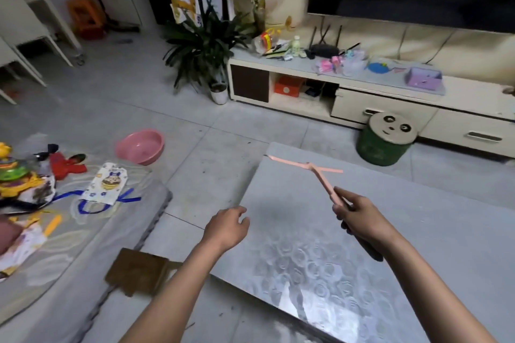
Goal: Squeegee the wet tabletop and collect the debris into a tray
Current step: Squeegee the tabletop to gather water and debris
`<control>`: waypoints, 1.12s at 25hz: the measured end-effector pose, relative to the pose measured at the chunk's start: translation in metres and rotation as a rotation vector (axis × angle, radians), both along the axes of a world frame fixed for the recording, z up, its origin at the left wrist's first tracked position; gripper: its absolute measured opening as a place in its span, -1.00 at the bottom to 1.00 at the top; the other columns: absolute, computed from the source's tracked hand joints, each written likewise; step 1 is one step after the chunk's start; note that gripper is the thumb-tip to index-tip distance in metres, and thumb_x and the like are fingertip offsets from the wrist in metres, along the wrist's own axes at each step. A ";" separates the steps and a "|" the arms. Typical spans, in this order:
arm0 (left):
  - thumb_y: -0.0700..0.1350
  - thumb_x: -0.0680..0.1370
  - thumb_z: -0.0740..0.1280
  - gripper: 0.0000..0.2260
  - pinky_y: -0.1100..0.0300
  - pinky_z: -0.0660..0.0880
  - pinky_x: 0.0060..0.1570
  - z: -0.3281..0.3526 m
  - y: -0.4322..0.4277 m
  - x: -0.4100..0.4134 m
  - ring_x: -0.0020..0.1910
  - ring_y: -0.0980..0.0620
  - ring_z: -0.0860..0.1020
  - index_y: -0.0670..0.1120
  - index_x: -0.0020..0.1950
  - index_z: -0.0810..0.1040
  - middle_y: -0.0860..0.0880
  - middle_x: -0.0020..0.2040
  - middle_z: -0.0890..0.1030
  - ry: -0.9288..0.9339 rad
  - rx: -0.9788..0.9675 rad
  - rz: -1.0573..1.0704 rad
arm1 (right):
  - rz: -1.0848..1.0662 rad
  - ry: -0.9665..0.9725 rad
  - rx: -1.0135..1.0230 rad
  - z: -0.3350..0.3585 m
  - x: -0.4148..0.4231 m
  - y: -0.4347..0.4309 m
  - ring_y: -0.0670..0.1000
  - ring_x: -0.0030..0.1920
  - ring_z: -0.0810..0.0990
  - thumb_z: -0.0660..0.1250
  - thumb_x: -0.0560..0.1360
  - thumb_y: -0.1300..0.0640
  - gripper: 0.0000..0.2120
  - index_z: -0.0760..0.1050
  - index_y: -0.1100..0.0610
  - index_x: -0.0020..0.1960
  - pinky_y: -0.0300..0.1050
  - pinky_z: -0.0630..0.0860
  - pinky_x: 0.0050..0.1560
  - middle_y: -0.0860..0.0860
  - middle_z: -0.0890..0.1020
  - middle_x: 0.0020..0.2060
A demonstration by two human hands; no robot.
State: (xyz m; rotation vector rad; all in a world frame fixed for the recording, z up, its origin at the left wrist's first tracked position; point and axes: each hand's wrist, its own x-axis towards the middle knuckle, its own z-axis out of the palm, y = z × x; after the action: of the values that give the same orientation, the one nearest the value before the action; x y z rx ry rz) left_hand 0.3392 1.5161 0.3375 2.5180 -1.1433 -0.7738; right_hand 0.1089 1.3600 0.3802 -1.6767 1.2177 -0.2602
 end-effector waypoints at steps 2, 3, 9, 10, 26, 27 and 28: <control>0.00 0.58 0.19 -0.67 0.06 0.44 0.22 0.005 0.008 0.033 0.26 -0.12 0.48 -0.07 0.30 0.49 -0.07 0.27 0.55 0.024 -0.004 0.020 | 0.006 -0.011 0.014 0.005 0.044 0.007 -0.01 -0.44 0.41 0.22 0.57 0.23 -0.59 0.37 0.04 0.40 -0.21 0.36 -0.43 0.00 0.47 -0.36; -0.01 0.58 0.19 -0.68 0.06 0.44 0.21 0.005 0.013 0.061 0.25 -0.13 0.49 -0.08 0.28 0.50 -0.08 0.26 0.56 0.042 -0.008 0.039 | 0.019 -0.011 0.016 0.005 0.076 0.010 -0.02 -0.43 0.41 0.22 0.57 0.22 -0.59 0.37 0.03 0.40 -0.21 0.37 -0.42 0.00 0.47 -0.35; 0.00 0.58 0.22 -0.63 0.13 0.41 0.27 0.010 0.021 0.169 0.29 -0.03 0.48 0.00 0.39 0.44 -0.01 0.32 0.53 0.078 -0.057 0.129 | 0.072 -0.015 0.018 0.015 0.204 0.009 -0.02 -0.38 0.43 0.20 0.59 0.19 -0.57 0.32 0.03 0.44 -0.18 0.37 -0.40 -0.01 0.47 -0.30; 0.00 0.58 0.22 -0.63 0.13 0.40 0.28 0.010 0.019 0.186 0.30 -0.02 0.47 0.00 0.39 0.44 0.00 0.32 0.53 0.077 -0.062 0.145 | 0.087 -0.016 0.018 0.016 0.226 0.005 -0.02 -0.38 0.43 0.20 0.59 0.19 -0.57 0.31 0.04 0.45 -0.18 0.37 -0.40 -0.02 0.47 -0.30; 0.00 0.58 0.21 -0.63 0.14 0.41 0.26 0.031 -0.155 0.392 0.28 0.00 0.49 -0.01 0.39 0.43 0.03 0.32 0.52 0.067 -0.072 -0.011 | 0.004 -0.053 -0.048 0.035 0.411 -0.134 -0.07 -0.37 0.41 0.23 0.58 0.15 -0.58 0.36 -0.05 0.42 -0.31 0.34 -0.49 -0.15 0.49 -0.30; 0.00 0.58 0.22 -0.63 0.12 0.42 0.26 0.031 -0.169 0.399 0.27 -0.01 0.50 -0.01 0.38 0.44 0.03 0.32 0.52 0.082 -0.066 -0.029 | -0.024 -0.054 -0.048 0.036 0.415 -0.143 -0.08 -0.37 0.41 0.22 0.58 0.13 -0.59 0.36 -0.05 0.41 -0.30 0.33 -0.48 -0.16 0.48 -0.30; 0.00 0.58 0.22 -0.64 0.12 0.43 0.24 0.030 -0.182 0.405 0.23 -0.03 0.53 0.00 0.37 0.45 0.04 0.31 0.53 0.097 -0.065 -0.040 | -0.040 -0.053 -0.054 0.036 0.418 -0.150 -0.12 -0.37 0.40 0.22 0.58 0.12 -0.60 0.37 -0.04 0.41 -0.32 0.32 -0.46 -0.18 0.47 -0.31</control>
State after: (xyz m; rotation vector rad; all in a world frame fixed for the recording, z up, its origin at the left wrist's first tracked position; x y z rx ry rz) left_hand 0.7441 1.3340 0.3674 2.3849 -1.1701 -0.8450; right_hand 0.5267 1.2098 0.4164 -1.6827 1.2153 -0.3625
